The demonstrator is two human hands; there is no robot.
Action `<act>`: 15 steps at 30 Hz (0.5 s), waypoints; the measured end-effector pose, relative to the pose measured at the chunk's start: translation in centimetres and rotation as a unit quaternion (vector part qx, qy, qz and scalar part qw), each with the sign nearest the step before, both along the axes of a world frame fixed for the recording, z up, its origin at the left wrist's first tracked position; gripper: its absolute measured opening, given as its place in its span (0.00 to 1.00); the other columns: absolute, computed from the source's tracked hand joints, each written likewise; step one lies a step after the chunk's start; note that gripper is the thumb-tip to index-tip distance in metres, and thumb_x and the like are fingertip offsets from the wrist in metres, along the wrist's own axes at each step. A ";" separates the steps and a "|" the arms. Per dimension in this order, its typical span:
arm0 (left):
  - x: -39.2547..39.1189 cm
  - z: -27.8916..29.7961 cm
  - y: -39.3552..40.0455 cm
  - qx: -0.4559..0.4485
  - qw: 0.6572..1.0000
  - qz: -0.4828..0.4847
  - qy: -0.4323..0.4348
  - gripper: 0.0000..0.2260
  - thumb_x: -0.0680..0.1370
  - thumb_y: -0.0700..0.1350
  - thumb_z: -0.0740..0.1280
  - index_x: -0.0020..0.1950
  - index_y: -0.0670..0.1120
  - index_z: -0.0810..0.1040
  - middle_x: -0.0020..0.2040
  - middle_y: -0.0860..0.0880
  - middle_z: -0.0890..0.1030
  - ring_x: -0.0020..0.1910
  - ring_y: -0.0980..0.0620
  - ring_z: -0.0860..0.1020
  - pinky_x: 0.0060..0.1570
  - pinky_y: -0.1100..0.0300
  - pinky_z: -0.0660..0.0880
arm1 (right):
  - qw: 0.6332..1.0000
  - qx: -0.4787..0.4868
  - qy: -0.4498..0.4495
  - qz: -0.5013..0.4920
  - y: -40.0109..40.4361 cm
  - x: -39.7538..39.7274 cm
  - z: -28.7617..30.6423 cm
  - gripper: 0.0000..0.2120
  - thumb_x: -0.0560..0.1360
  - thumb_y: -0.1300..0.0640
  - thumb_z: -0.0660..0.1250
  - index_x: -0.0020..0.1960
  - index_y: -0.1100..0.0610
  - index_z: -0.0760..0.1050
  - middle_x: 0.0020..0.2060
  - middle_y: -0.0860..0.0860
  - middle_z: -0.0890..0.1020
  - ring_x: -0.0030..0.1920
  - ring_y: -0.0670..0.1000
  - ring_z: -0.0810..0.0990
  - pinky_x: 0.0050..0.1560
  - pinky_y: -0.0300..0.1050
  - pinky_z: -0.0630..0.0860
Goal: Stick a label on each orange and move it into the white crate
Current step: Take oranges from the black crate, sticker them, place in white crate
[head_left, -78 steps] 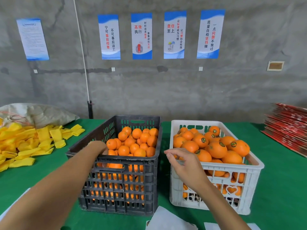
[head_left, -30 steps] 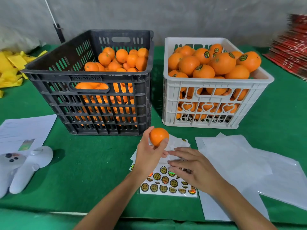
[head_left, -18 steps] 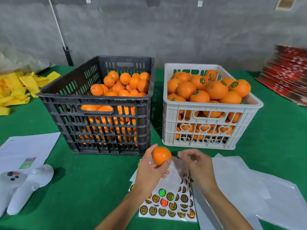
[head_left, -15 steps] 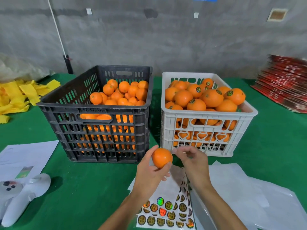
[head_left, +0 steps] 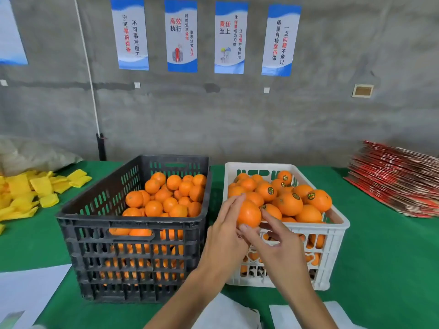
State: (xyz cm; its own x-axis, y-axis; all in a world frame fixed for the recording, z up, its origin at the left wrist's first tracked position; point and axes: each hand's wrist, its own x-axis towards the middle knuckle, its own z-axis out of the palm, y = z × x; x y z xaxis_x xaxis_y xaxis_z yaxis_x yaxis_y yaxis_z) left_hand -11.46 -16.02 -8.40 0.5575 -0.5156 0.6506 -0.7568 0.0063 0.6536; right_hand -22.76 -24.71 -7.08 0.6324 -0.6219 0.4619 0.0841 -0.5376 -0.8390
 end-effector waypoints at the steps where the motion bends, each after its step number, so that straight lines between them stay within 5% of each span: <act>1: 0.2 1.2 -0.9 -0.004 0.999 -0.017 -0.035 0.32 0.80 0.47 0.75 0.80 0.61 0.64 0.78 0.68 0.62 0.68 0.74 0.69 0.64 0.72 0.73 | 0.999 -0.031 0.008 -0.033 -0.3 0.6 0.8 0.38 0.69 0.29 0.70 0.74 0.45 0.72 0.61 0.39 0.83 0.61 0.41 0.80 0.61 0.42 0.79; 3: 0.7 3.7 -2.4 0.012 0.992 -0.082 -0.093 0.35 0.80 0.34 0.71 0.81 0.60 0.65 0.82 0.66 0.57 0.77 0.66 0.64 0.70 0.65 0.72 | 0.994 -0.057 -0.011 -0.087 -1.8 1.9 2.7 0.35 0.72 0.34 0.69 0.75 0.48 0.69 0.57 0.44 0.84 0.55 0.45 0.83 0.55 0.47 0.83; 5: 1.5 6.4 -3.5 0.054 0.978 -0.149 -0.135 0.40 0.78 0.26 0.66 0.82 0.58 0.63 0.85 0.63 0.51 0.80 0.62 0.63 0.69 0.68 0.72 | 0.982 -0.112 -0.009 -0.155 -4.2 3.4 4.5 0.29 0.75 0.39 0.68 0.71 0.50 0.71 0.52 0.49 0.85 0.50 0.51 0.84 0.48 0.53 0.83; 8: 4.0 9.1 -4.0 0.126 0.971 -0.120 -0.161 0.38 0.80 0.37 0.68 0.82 0.65 0.57 0.84 0.66 0.46 0.59 0.61 0.77 0.55 0.68 0.77 | 0.946 -0.189 0.057 -0.256 -7.9 4.9 5.7 0.32 0.78 0.40 0.68 0.74 0.59 0.69 0.58 0.59 0.83 0.59 0.61 0.80 0.58 0.58 0.77; 12: 11.3 9.3 -1.2 0.194 0.975 0.032 -0.104 0.25 0.83 0.48 0.69 0.79 0.55 0.68 0.81 0.52 0.64 0.76 0.50 0.69 0.73 0.57 0.64 | 0.907 -0.277 0.133 -0.289 -10.0 5.7 4.4 0.31 0.81 0.41 0.64 0.74 0.64 0.71 0.72 0.62 0.74 0.74 0.62 0.70 0.74 0.58 0.65; 15: 16.9 8.0 2.8 0.290 0.956 0.045 0.006 0.15 0.83 0.46 0.70 0.70 0.51 0.79 0.73 0.47 0.77 0.71 0.47 0.76 0.71 0.51 0.71 | 0.907 -0.346 0.103 -0.215 -9.1 6.5 2.7 0.19 0.80 0.48 0.68 0.62 0.63 0.81 0.68 0.61 0.78 0.71 0.62 0.73 0.72 0.61 0.68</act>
State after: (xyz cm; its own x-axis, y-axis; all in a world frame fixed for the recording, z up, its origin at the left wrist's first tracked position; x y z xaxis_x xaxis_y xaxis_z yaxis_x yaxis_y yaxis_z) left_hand 5.41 -13.22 -0.40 0.6230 -0.7368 0.2626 -0.7289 -0.4251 0.5366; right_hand -16.24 -33.81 -4.36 0.5180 -0.4378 0.7349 -0.3786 -0.8877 -0.2619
